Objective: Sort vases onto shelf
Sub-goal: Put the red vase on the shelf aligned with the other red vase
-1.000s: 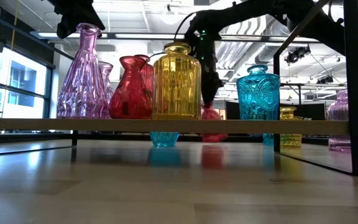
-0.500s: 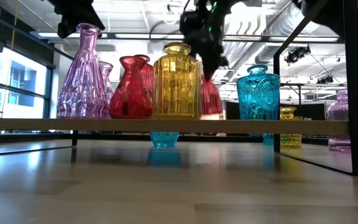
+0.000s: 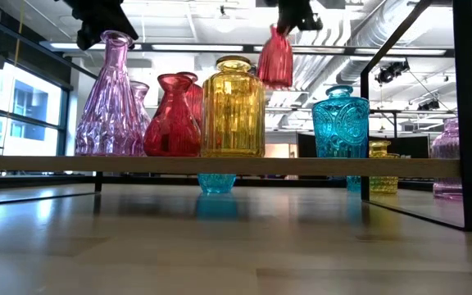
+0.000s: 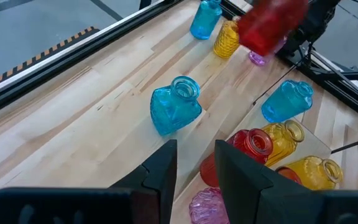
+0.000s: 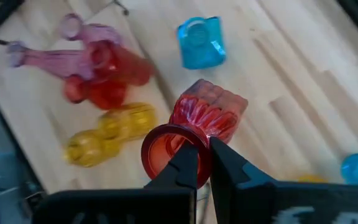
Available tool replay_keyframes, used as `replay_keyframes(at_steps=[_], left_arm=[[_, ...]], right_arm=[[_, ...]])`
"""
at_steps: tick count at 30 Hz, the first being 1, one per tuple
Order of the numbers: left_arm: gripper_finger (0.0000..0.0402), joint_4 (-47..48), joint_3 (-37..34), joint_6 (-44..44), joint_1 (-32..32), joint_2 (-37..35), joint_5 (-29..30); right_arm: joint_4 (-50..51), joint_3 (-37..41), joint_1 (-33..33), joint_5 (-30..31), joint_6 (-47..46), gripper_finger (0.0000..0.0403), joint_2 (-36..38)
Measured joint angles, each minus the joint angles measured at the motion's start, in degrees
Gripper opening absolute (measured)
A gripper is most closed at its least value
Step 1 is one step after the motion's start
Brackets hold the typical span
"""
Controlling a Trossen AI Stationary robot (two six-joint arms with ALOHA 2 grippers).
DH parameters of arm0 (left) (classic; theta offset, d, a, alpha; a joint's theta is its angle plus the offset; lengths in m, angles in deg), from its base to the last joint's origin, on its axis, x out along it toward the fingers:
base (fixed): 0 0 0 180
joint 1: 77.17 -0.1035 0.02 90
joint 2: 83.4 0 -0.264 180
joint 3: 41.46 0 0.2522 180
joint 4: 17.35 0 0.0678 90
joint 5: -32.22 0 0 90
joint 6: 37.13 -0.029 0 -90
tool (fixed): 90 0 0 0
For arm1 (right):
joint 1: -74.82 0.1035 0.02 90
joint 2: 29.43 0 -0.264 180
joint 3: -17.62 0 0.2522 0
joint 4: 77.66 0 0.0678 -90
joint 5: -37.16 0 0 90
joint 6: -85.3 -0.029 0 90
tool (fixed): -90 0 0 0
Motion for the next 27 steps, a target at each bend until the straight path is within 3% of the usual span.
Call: replay_keyframes(at_steps=[5,13,19,27], left_arm=[[0.0099,0.00,0.00,-1.68,0.00,0.00,-0.02],[0.0099,-0.02,0.00,-0.02,0.00,0.20,0.00],[0.0099,-0.11,0.00,1.03,0.01,0.20,0.00],[0.0099,-0.07,0.00,0.30,0.05,0.20,-1.29]], right_arm=[[-0.03,0.00,6.47,-0.05,-6.58,0.0000,0.72],[-3.09,0.00,15.13,-0.09,-7.68,0.0000,0.72],[-7.16,0.00,19.40,-1.54,-4.62,0.0000,0.72],[-18.33,-0.07,20.69,-1.56,-7.06,0.0000,-0.35]])
